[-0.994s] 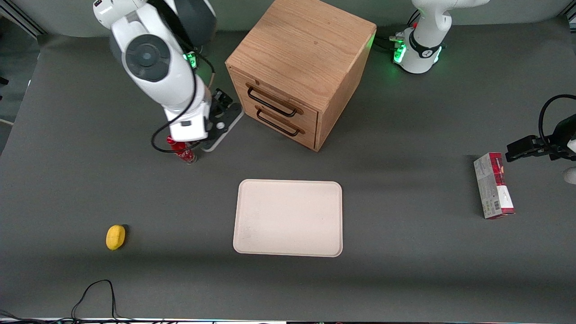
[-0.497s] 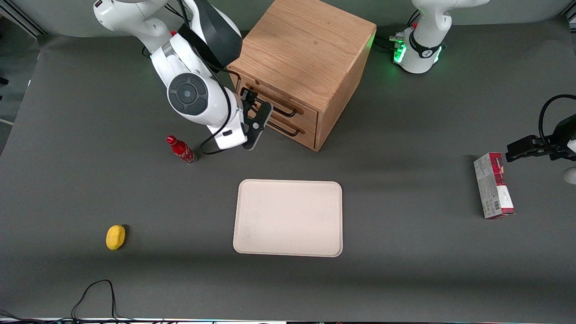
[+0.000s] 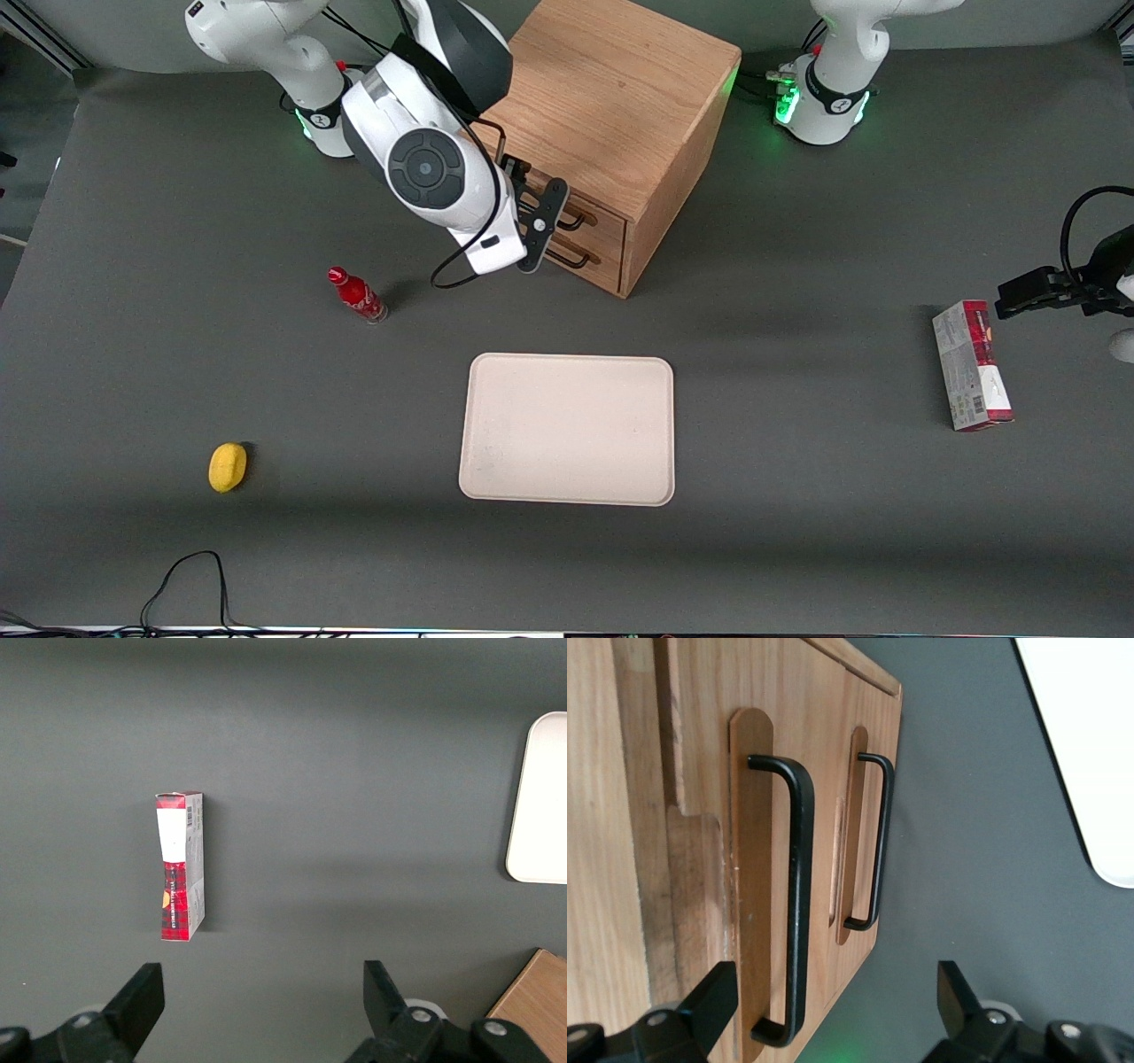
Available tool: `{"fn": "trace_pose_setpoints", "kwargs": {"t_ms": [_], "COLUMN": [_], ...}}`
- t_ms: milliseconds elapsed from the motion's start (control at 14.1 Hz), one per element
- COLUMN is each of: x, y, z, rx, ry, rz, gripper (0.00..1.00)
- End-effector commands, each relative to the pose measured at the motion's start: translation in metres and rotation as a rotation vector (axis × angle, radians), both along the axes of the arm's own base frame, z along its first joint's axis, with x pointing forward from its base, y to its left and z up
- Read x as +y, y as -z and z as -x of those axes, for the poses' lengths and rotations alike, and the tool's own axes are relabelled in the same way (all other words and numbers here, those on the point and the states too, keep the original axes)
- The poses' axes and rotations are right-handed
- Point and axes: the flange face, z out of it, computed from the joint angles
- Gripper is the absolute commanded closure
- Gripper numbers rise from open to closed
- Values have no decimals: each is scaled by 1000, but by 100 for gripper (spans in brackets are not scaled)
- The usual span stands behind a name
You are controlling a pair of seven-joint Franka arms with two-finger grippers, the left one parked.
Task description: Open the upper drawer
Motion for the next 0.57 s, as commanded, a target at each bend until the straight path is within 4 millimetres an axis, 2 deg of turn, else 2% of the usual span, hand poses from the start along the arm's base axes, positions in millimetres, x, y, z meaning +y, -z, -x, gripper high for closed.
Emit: {"fn": "trace_pose_setpoints", "kwargs": {"t_ms": [0, 497], "x": [8, 15], "y": [4, 18], "z": [2, 10], "rx": [22, 16], "ry": [-14, -40], "rz": [-9, 3], "gripper": [0, 0]}}
